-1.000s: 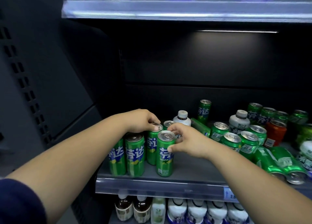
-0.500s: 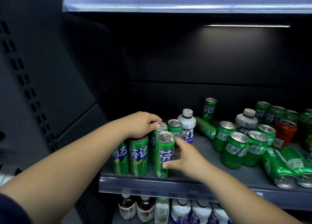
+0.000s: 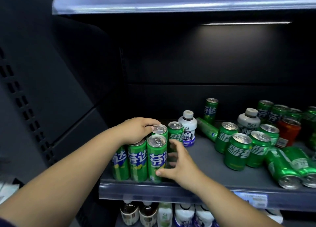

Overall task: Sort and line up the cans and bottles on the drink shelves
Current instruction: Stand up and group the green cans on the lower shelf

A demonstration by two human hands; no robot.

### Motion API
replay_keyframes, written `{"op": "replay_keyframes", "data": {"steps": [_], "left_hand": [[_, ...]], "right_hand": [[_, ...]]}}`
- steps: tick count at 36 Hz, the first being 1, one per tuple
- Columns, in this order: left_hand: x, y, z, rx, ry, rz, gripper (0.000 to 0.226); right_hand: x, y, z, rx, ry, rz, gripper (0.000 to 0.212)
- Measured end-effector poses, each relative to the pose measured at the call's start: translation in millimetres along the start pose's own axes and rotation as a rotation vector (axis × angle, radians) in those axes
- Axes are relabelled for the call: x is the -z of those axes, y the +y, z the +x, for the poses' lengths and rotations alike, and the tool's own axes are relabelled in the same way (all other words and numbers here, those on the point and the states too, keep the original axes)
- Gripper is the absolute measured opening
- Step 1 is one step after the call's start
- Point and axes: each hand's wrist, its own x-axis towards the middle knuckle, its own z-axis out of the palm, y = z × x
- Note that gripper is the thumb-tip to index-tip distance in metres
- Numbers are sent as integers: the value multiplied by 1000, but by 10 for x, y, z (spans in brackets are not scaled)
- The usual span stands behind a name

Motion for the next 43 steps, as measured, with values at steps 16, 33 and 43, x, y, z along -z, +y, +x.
{"op": "replay_keyframes", "data": {"steps": [16, 33, 43], "left_hand": [[-15, 15, -27, 47, 2, -28, 34], [42, 401, 6, -84, 162, 150, 31], [-190, 1243, 413, -190, 125, 85, 27]], "right_hand": [[-75, 132, -59, 32, -101, 101, 107], [441, 101, -133, 55, -53, -244, 92], [1713, -212, -240, 114, 85, -320, 53]]}}
